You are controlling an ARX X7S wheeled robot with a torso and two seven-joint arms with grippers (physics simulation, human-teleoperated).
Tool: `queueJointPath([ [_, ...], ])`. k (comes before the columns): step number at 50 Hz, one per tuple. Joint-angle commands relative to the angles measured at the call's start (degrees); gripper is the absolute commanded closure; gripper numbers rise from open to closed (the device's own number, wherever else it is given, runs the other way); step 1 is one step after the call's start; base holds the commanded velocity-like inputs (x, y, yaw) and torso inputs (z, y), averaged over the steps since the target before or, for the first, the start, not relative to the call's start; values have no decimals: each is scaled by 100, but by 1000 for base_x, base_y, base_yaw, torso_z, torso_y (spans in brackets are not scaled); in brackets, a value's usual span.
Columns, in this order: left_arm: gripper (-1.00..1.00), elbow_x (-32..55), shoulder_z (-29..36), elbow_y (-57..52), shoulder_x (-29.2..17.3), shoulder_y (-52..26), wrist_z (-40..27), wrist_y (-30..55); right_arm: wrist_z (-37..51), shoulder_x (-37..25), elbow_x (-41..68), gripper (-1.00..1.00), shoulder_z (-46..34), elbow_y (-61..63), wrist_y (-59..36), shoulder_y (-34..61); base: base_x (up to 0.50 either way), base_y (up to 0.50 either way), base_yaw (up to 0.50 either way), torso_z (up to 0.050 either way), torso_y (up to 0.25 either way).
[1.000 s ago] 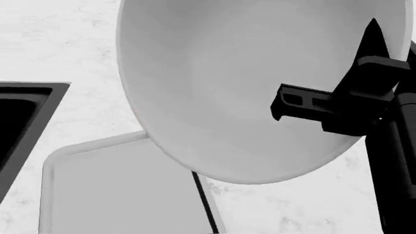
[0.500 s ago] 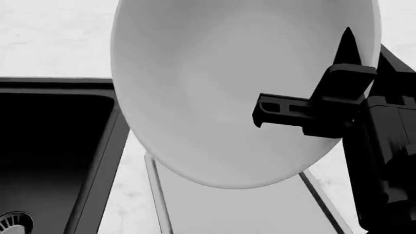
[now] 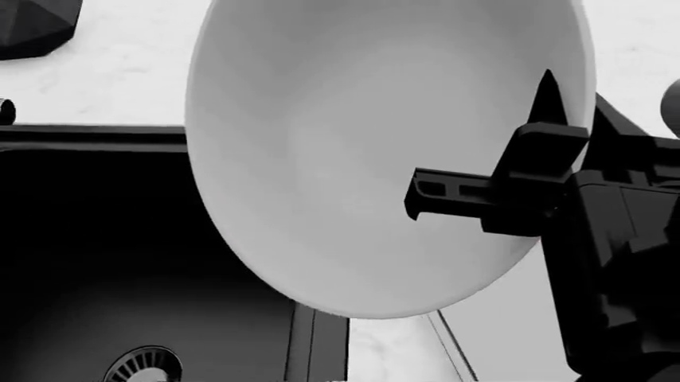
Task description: Move the fresh-baked cupcake off the tray onto the counter, and place the bowl used for mixing into the sink.
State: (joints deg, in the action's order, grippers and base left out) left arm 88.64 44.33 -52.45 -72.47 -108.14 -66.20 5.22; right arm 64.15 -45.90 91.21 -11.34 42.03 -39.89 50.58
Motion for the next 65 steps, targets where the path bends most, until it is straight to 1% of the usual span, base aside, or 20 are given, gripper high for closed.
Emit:
queueJointPath([
  [1, -100, -30, -28, -9, -4, 56, 11, -11, 80, 29, -130, 100, 10, -72, 22, -62, 39, 500, 0, 0, 0],
  [14, -100, -56, -67, -23, -28, 124, 30, -44, -37, 41, -247, 100, 16, -139, 82, -227, 85, 500, 0, 0, 0],
  [29, -100, -80, -100, -12, 10, 155, 51, -18, -23, 26, -315, 100, 28, -154, 123, -332, 304, 491, 0, 0, 1],
  [37, -100, -61, -122, 6, -3, 183, 72, -23, -151, 31, -401, 100, 103, -299, 261, -660, 316, 499, 0, 0, 1],
  [39, -100, -29, -133, -14, -12, 172, 32, -14, -203, 19, -387, 100, -2, -374, 159, -650, 318, 498, 0, 0, 0],
  [41, -100, -33, -140, -28, -11, 177, 34, -17, -216, 80, -134, 100, -109, -530, 98, -695, 158, 202, 0, 0, 0],
  [45, -100, -38, -149, -14, 9, 171, 50, 6, -533, 319, -162, 100, -149, -751, 249, -870, 0, 0, 0, 0, 0],
  [48, -100, -51, -166, -44, -34, 214, 62, -41, -814, 526, -285, 100, -337, -1187, 234, -940, 0, 0, 0, 0, 0],
  [56, -100, -72, -189, -41, -51, 259, 77, -62, -1439, 987, -92, 100, -386, -1947, 498, -1241, 0, 0, 0, 0, 0],
  [61, -100, -74, -203, -52, -51, 276, 80, -67, -1724, 1246, 106, 100, -516, -2591, 460, -1163, 0, 0, 0, 0, 0],
  [65, -100, -104, -211, -65, -68, 319, 83, -94, -1931, 1445, 38, 100, -729, -3052, 371, -1060, 0, 0, 0, 0, 0],
])
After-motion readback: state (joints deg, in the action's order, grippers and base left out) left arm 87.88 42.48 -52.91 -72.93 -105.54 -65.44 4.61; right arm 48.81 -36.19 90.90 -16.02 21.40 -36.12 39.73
